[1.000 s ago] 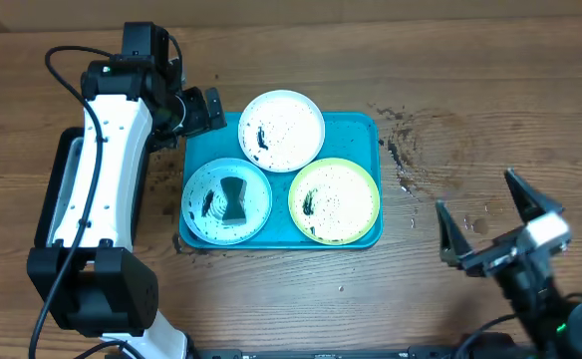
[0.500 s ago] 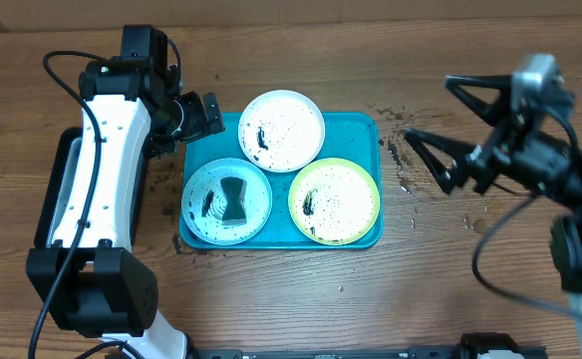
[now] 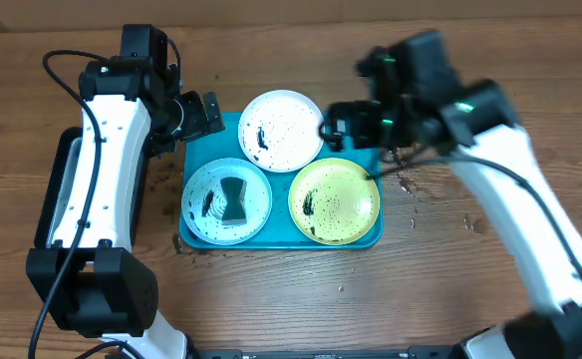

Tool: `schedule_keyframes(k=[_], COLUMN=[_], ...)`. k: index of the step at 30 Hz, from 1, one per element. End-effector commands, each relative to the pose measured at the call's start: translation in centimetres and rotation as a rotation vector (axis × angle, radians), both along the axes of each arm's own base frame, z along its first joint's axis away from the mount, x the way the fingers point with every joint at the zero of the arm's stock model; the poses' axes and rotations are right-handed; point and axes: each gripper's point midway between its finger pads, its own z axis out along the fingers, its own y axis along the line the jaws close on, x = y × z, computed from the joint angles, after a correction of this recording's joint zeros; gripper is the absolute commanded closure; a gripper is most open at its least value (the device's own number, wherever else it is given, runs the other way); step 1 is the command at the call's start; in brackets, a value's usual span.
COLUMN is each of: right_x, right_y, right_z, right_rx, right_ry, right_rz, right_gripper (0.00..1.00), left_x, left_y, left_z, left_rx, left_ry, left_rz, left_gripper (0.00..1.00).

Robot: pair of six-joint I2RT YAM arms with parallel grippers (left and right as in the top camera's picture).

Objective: Clean dirty plates on tray and stack at the side
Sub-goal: 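Grasp the light-blue plate rim with the right gripper to hold it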

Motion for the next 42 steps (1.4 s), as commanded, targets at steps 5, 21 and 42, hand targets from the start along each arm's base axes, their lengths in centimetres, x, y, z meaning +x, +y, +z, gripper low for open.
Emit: schedule_keyframes(k=[5, 21, 42], right_x=[1.4, -0.5, -0.6], right_y=[5.5, 11.2, 11.7], right_z=[-5.5, -17.9, -23.5], right_rx=[-0.058, -0.181, -0.205], right_ry=[0.053, 0.218, 0.300], right_rz=[0.003, 0.029, 0.014], right_gripper=[0.27, 0.46, 0.69], left_x=[-0.1, 0.0, -1.4], left_y=[0.0, 0.0, -0.1], left_z=[0.7, 0.7, -0.3], left_rx=[-0.008, -0.005, 0.002], left_ry=[-0.009, -0.013, 0.045], left_rz=[0.017, 0.016, -0.014], left_gripper=[0.00, 0.01, 0.03])
